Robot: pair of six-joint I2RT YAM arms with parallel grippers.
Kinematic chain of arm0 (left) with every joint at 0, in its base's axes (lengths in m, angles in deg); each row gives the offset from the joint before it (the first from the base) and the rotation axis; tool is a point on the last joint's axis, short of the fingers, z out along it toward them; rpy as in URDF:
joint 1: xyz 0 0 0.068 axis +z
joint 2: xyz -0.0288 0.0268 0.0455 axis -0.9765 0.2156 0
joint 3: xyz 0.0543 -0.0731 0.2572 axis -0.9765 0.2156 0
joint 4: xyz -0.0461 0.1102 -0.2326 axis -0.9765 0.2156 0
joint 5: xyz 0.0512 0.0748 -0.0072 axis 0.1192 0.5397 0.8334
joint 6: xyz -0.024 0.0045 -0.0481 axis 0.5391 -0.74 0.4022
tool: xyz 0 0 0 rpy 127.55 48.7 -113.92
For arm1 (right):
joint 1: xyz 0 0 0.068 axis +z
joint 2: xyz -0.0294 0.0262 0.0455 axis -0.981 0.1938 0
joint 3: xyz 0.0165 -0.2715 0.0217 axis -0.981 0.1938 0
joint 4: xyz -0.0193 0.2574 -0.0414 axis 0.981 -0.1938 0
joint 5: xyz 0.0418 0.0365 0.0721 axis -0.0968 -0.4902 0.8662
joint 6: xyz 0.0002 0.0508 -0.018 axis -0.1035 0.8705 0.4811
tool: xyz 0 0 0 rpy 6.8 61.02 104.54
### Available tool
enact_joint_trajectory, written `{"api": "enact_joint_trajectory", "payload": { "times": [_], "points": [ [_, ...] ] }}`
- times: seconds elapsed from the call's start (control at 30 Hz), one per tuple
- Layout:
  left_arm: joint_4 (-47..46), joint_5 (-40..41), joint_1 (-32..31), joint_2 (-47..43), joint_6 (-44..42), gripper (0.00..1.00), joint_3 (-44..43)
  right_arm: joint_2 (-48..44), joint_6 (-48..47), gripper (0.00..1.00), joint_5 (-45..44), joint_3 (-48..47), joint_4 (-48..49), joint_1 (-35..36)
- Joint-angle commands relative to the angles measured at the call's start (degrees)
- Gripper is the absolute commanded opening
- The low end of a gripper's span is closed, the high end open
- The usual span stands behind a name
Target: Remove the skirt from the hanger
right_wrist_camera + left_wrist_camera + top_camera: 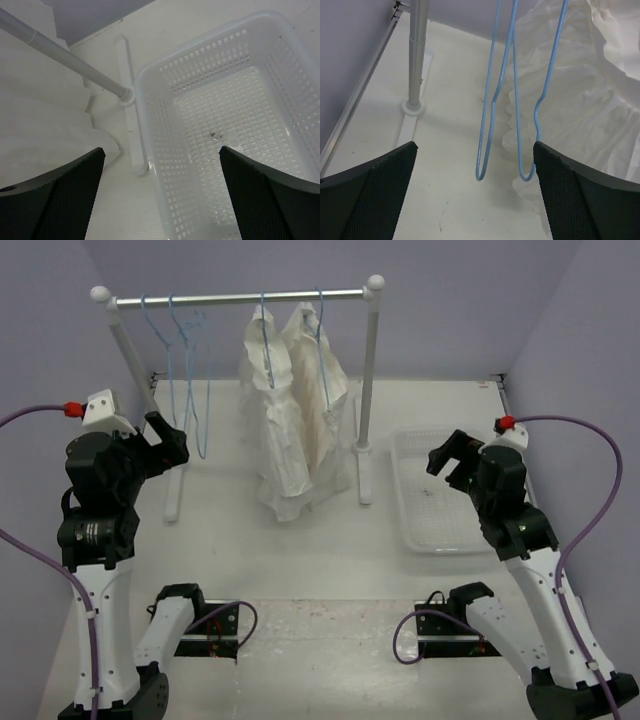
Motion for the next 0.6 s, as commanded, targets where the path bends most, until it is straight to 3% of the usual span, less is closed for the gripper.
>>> {"api": "enact_joint_trajectory", "payload": {
  "times": [0.0,0.2,0.37,0.57],
  "points": [
    [-0.5,-2.7,0.1,0.8,-2.2,1.0,-1.7,-0.7,-0.7,0.99,1.7,-0.5,1.3,0.0],
    [-0.9,-6.8,0.1,1.6,-1.9,1.0,-5.8,-1.5,-0.6,0.99,1.3,0.3,4.1,0.0],
    [-5.1,-17.5,0.1,5.3,0.6,1.0,-8.5,-0.1,-2.8,0.99,2.4,-1.8,4.5,0.0],
    [-8.7,-19.9,-3.1,10.3,2.8,1.0,-14.7,0.2,-4.3,0.99,4.1,-2.5,7.2,0.0]
  ]
}}
